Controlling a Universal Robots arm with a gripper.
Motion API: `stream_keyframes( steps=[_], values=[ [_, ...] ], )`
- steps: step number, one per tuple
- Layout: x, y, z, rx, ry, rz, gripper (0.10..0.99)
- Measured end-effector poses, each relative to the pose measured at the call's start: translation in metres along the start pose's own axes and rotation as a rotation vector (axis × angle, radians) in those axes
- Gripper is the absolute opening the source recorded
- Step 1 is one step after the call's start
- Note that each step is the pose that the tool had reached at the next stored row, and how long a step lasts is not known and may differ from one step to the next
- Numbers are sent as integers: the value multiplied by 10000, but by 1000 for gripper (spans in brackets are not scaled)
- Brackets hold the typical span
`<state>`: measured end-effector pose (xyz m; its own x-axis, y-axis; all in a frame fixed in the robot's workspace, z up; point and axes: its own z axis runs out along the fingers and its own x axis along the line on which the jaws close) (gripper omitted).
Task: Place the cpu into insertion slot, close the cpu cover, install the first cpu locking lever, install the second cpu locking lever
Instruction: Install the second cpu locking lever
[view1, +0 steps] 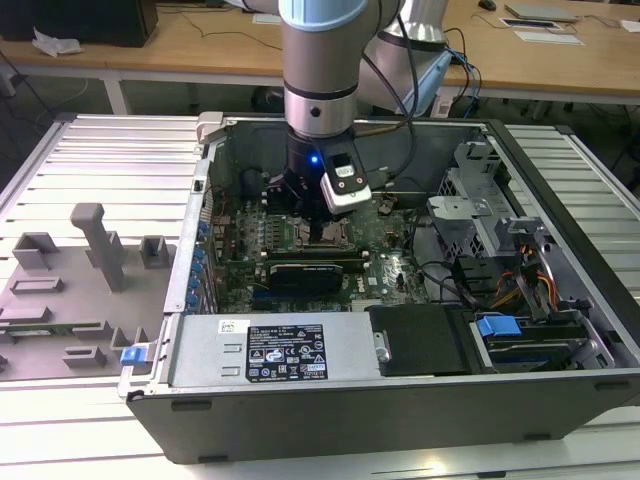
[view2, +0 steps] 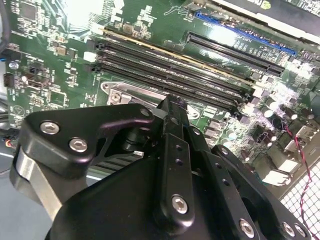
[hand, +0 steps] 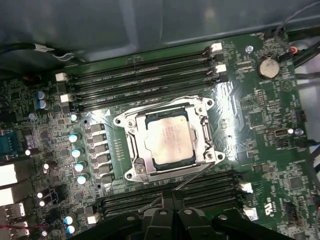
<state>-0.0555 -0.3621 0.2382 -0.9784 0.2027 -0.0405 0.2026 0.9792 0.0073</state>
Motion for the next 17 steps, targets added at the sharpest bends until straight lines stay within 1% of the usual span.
stream_keyframes(
  steps=[1,5,7,8,10,11,12,14,15,16,17],
  values=[
    [3,-2,10,-7,12,-3,106],
    [4,-3,13,-7,13,-1,106],
    [4,-2,24,-25,14,-169,106],
    [4,-3,32,-31,17,-387,106],
    [6,-4,68,-70,25,-1168,106],
    [7,-4,84,-109,32,-1460,106],
    [11,-6,93,-208,45,-1611,106],
    [21,-22,104,-405,70,-1707,106],
    [28,-46,111,-568,91,-1729,106],
    [31,-61,116,-657,101,-1737,106],
    [37,-85,122,-790,116,-1747,106]
  ],
)
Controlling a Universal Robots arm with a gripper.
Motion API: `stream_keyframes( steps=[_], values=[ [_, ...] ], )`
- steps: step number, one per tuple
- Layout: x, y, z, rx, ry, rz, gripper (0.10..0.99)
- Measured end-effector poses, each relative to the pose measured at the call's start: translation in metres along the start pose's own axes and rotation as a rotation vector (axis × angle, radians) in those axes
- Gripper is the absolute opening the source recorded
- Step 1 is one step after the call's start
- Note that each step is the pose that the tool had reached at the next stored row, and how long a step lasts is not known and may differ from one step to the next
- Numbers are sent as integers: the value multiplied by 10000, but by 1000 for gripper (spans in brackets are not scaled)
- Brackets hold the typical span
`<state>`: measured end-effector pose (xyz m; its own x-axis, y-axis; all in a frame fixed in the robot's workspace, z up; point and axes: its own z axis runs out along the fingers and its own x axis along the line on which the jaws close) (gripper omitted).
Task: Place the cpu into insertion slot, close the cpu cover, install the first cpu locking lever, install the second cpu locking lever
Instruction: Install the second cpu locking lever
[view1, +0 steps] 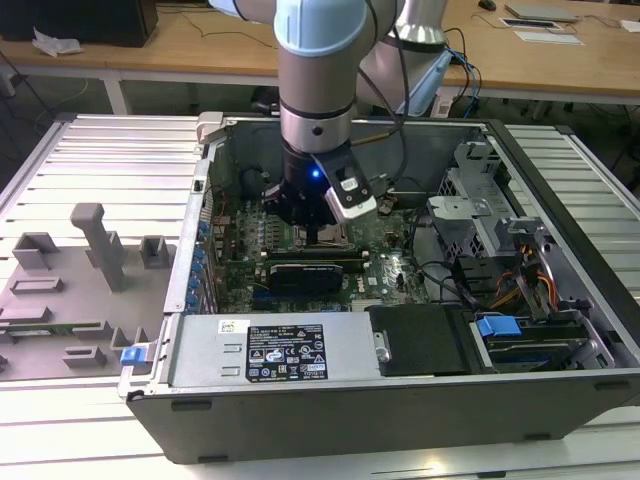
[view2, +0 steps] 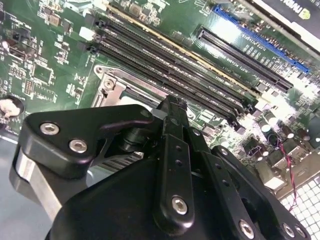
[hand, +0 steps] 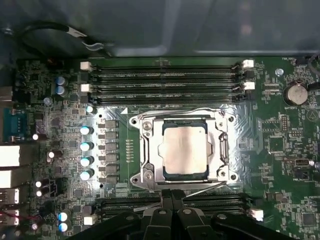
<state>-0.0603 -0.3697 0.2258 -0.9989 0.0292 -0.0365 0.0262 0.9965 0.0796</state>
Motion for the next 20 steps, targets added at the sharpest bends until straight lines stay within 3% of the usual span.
stream_keyframes(
  steps=[2,3,7,9,12,16,20],
  values=[
    [11,-36,6,-185,6,-7,106],
    [25,-75,11,-463,15,-14,106],
    [39,-168,28,-767,24,-18,106],
    [57,-238,42,-1019,32,-28,106],
    [96,-273,57,-1319,46,-63,106],
    [157,-281,114,-1624,70,-180,106],
    [189,-295,153,-1731,80,-219,106]
  ],
)
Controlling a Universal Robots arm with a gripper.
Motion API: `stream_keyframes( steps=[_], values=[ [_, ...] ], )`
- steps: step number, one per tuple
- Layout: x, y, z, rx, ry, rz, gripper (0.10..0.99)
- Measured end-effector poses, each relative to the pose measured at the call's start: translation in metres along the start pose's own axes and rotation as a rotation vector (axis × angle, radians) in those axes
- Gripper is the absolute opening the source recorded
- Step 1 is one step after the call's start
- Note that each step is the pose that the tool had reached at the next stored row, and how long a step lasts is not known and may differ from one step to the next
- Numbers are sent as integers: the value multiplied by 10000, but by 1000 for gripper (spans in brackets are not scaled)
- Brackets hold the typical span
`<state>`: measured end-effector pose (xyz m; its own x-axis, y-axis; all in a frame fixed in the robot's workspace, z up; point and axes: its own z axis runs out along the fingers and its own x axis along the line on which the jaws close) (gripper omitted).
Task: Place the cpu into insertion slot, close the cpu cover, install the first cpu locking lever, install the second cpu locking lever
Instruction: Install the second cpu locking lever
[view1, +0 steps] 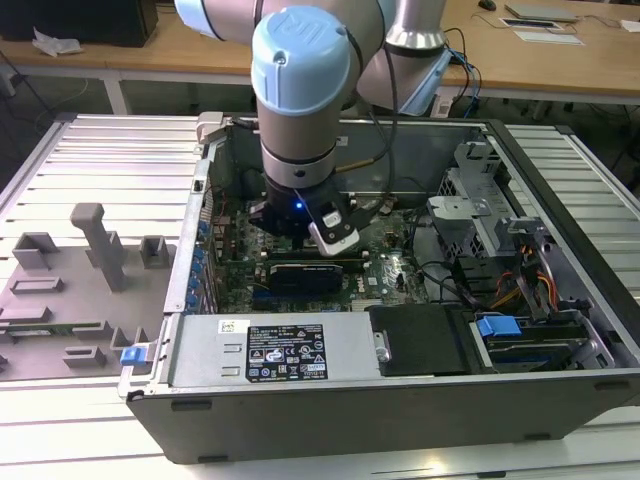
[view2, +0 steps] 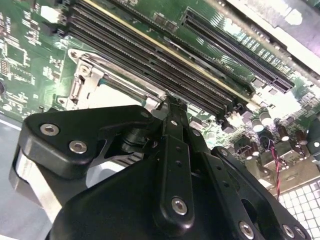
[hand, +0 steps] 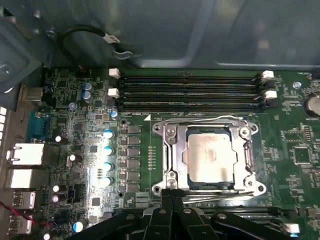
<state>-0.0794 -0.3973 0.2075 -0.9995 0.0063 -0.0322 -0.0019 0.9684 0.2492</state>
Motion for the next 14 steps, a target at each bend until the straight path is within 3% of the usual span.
stream_keyframes(
  steps=[9,14],
  values=[
    [81,-33,112,-269,5,-16,106],
    [82,-36,124,-258,6,-17,106]
  ],
)
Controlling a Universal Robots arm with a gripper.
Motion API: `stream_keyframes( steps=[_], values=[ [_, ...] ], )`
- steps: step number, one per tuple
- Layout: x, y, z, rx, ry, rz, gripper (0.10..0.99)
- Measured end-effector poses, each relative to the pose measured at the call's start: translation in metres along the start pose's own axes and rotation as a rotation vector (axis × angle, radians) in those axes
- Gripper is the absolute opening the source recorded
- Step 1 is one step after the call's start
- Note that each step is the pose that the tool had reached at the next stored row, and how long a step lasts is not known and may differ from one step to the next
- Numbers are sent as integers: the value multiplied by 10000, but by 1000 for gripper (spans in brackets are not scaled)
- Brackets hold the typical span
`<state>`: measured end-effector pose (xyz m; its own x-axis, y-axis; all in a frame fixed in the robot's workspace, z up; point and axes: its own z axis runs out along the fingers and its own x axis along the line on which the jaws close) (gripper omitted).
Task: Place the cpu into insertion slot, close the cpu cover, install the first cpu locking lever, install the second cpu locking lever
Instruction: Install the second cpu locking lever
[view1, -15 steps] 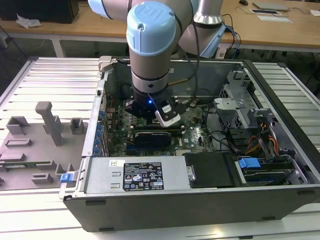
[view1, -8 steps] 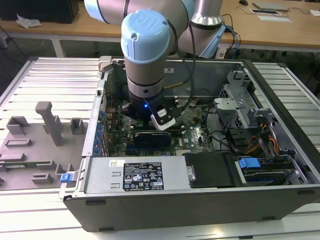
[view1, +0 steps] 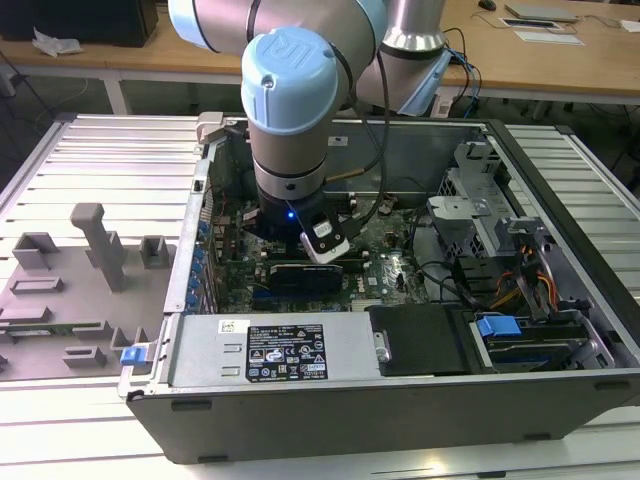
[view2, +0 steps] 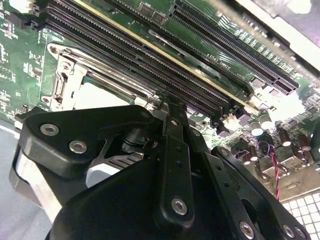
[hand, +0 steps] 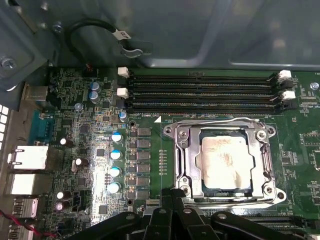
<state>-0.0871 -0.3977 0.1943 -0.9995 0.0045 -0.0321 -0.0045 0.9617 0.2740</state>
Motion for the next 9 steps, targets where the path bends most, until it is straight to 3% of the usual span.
stream_keyframes(
  steps=[5,9],
  values=[
    [-2,17,-58,21,-1,-1,106],
    [-2,14,-47,20,0,-2,106]
  ],
)
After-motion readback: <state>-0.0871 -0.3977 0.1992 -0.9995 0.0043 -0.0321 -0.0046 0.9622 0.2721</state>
